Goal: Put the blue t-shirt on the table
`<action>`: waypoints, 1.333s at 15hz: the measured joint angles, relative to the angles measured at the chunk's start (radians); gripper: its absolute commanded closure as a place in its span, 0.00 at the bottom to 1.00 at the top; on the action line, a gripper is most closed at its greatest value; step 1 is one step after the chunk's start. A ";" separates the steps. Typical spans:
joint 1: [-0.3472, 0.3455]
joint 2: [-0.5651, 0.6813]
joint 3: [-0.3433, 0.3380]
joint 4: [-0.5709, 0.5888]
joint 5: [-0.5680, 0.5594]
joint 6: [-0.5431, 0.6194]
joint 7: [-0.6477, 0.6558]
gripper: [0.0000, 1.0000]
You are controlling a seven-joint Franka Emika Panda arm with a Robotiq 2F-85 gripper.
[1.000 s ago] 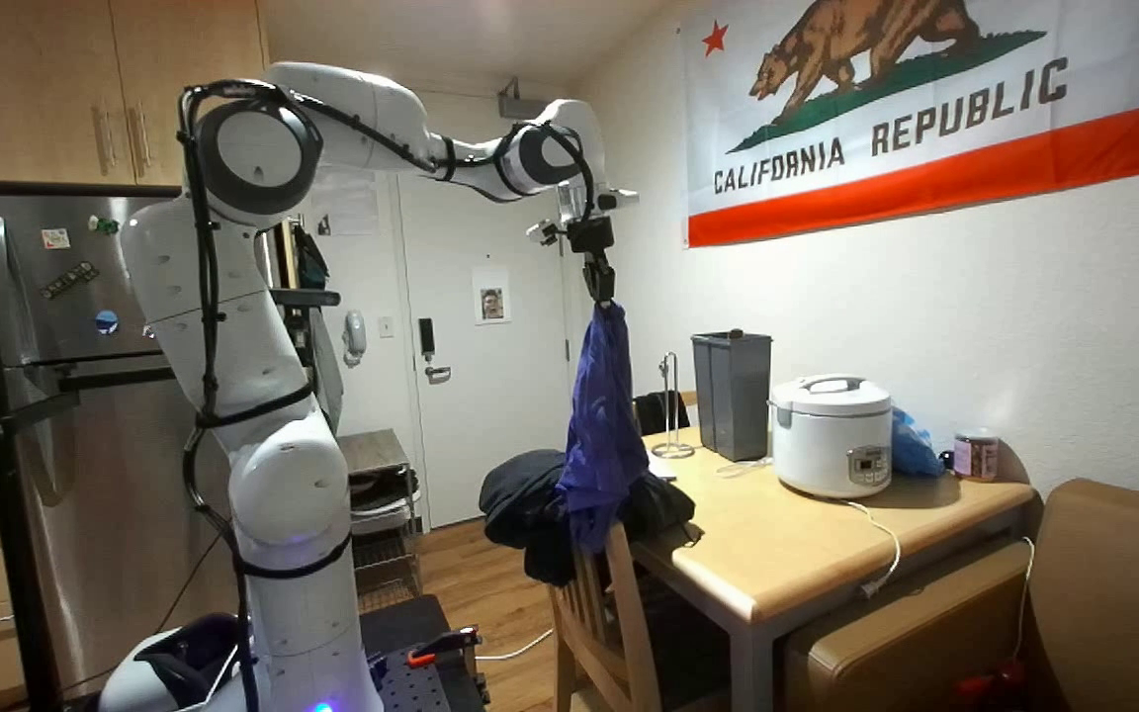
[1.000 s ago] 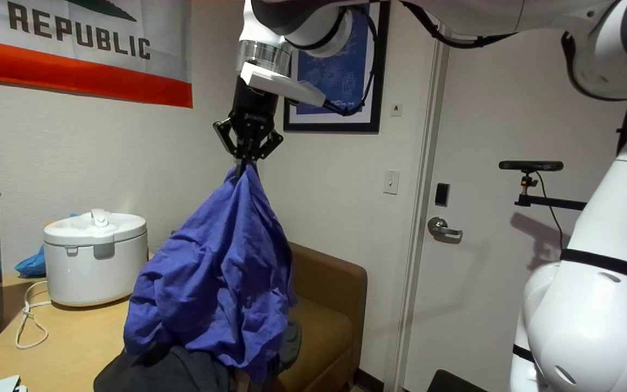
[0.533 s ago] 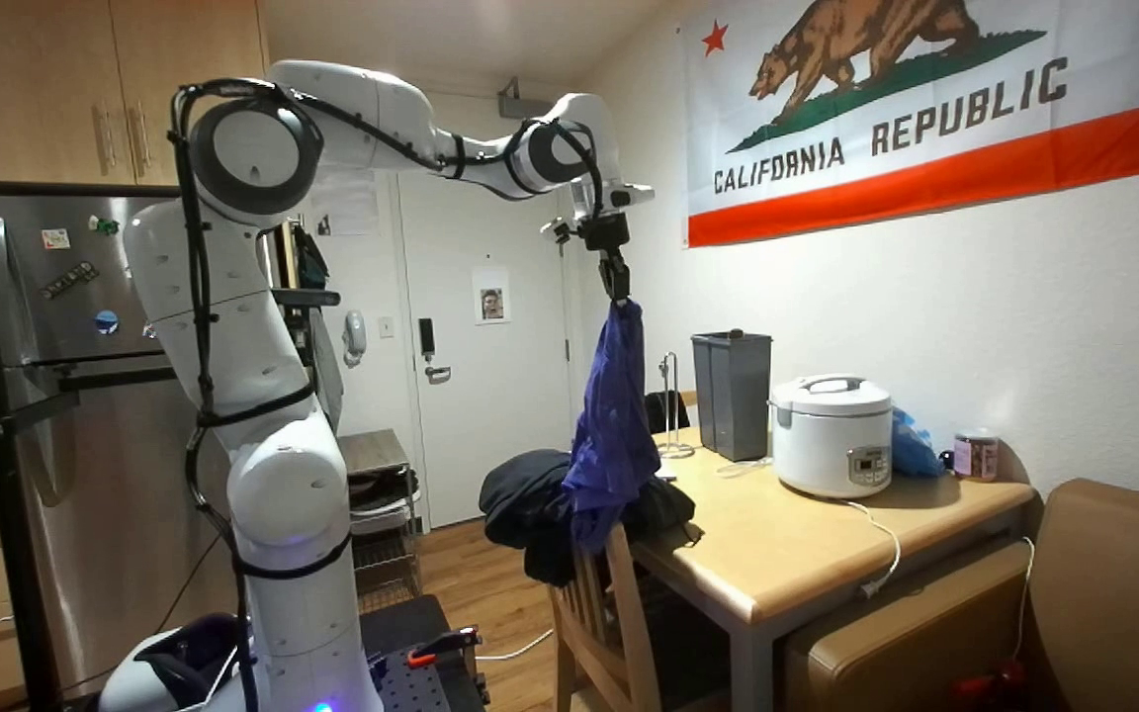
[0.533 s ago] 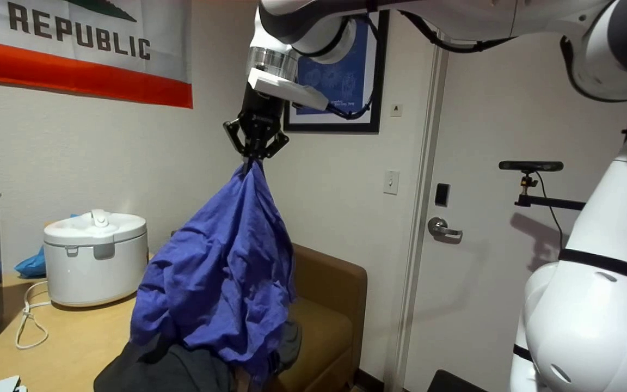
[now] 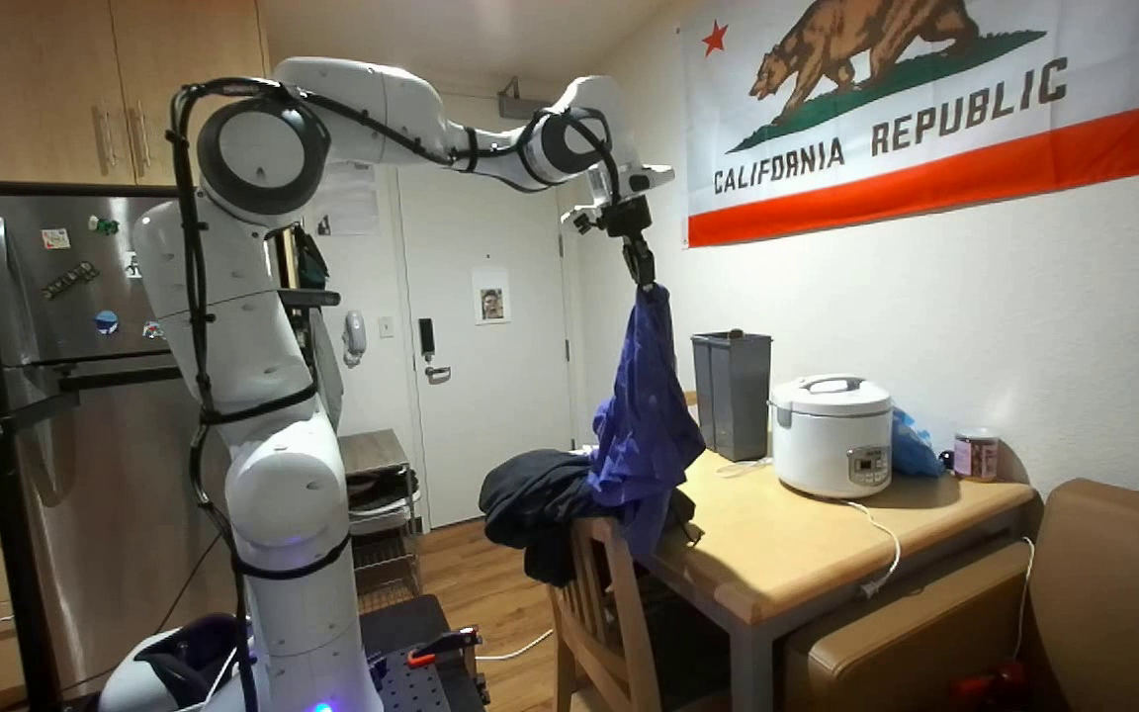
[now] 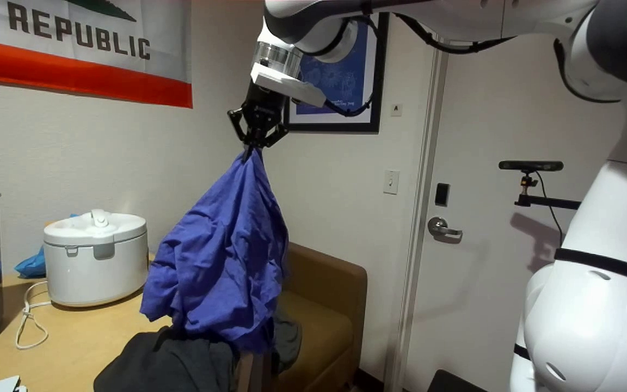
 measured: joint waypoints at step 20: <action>-0.017 0.107 -0.042 0.147 -0.121 0.032 0.000 0.99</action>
